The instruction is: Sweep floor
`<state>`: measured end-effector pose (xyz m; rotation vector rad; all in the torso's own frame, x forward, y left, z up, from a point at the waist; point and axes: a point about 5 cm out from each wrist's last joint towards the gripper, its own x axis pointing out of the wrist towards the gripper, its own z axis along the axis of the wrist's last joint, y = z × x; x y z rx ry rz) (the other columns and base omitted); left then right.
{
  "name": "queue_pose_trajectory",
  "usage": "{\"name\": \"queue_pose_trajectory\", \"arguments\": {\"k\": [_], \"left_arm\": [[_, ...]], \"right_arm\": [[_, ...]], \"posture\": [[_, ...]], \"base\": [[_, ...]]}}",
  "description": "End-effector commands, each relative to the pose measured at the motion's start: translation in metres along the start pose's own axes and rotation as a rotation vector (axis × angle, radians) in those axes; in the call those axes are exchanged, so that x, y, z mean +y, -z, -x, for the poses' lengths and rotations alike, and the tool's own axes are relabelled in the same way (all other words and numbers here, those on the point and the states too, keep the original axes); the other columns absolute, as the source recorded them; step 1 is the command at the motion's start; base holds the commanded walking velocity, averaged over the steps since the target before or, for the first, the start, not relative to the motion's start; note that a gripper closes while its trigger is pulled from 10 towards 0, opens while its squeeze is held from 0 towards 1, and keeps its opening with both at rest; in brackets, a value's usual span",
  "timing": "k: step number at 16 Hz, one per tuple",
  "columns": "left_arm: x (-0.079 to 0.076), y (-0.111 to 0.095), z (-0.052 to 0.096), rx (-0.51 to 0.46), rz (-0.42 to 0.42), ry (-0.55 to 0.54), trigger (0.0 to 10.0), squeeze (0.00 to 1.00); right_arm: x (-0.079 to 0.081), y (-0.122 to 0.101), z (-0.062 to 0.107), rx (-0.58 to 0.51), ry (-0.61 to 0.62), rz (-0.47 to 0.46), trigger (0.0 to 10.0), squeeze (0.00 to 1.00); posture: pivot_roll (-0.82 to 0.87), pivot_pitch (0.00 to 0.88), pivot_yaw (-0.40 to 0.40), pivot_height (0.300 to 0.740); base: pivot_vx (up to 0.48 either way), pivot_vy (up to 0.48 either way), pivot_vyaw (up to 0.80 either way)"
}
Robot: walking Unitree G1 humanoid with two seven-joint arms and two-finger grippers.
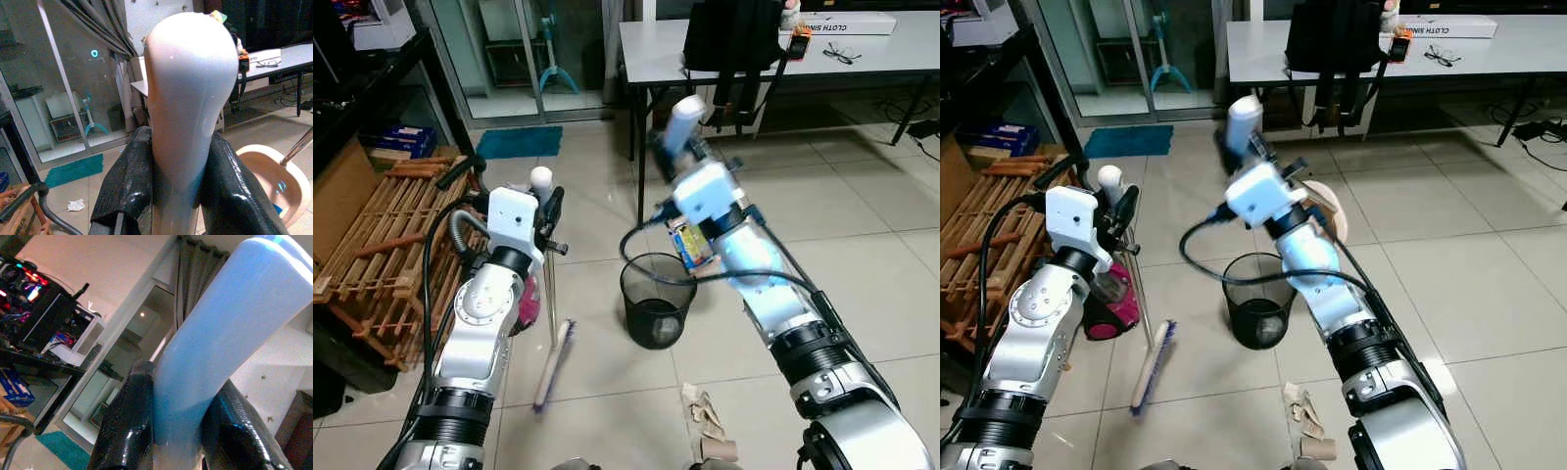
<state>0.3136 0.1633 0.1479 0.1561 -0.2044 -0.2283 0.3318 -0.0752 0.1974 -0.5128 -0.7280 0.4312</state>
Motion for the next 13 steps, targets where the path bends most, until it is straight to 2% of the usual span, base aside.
{"name": "queue_pose_trajectory", "arguments": {"k": [1,2,4,6,8,9,11,13], "left_arm": [[0.001,-0.008,-0.004,-0.036,-0.024,0.008,10.0,0.0],[0.001,-0.008,-0.004,-0.036,-0.025,0.01,10.0,0.0],[-0.001,-0.007,-0.005,-0.036,-0.025,0.015,10.0,0.0],[-0.001,-0.007,-0.005,-0.036,-0.024,0.017,10.0,0.0],[-0.002,-0.007,-0.005,-0.037,-0.023,0.018,10.0,0.0],[-0.001,-0.007,-0.005,-0.038,-0.024,0.017,10.0,0.0],[0.0,-0.007,-0.004,-0.03,-0.016,0.012,10.0,0.0],[0.001,-0.006,-0.003,-0.023,-0.013,0.02,10.0,0.0]], "right_arm": [[-0.002,-0.009,-0.003,-0.074,-0.021,0.048,10.0,0.0],[-0.003,-0.008,-0.002,-0.076,-0.021,0.046,10.0,0.0],[-0.005,-0.005,0.0,-0.065,0.0,-0.018,10.0,0.0],[-0.001,-0.003,0.002,-0.059,-0.024,-0.03,10.0,0.0],[0.002,-0.001,0.004,-0.053,-0.041,0.005,10.0,0.0],[-0.003,0.0,0.004,-0.054,-0.026,0.046,10.0,0.0],[-0.025,0.0,0.002,-0.046,0.072,0.134,10.0,0.0],[-0.074,-0.003,0.003,-0.027,0.301,0.218,10.0,0.0]], "posture": [[-0.08,0.01,0.056,0.74],[-0.08,0.01,0.056,0.74],[-0.08,0.003,0.059,0.74],[-0.08,0.001,0.058,0.74],[-0.08,0.0,0.056,0.74],[-0.08,0.0,0.054,0.74],[-0.08,0.002,0.054,0.74],[-0.08,0.004,0.052,0.74]], "base": [[0.0,0.0,0.0],[0.0,0.0,0.0],[0.0,0.0,0.0],[0.0,0.0,0.0],[0.0,0.0,0.0],[0.0,0.0,0.0],[0.0,0.0,0.0],[0.0,0.0,0.0]]}}
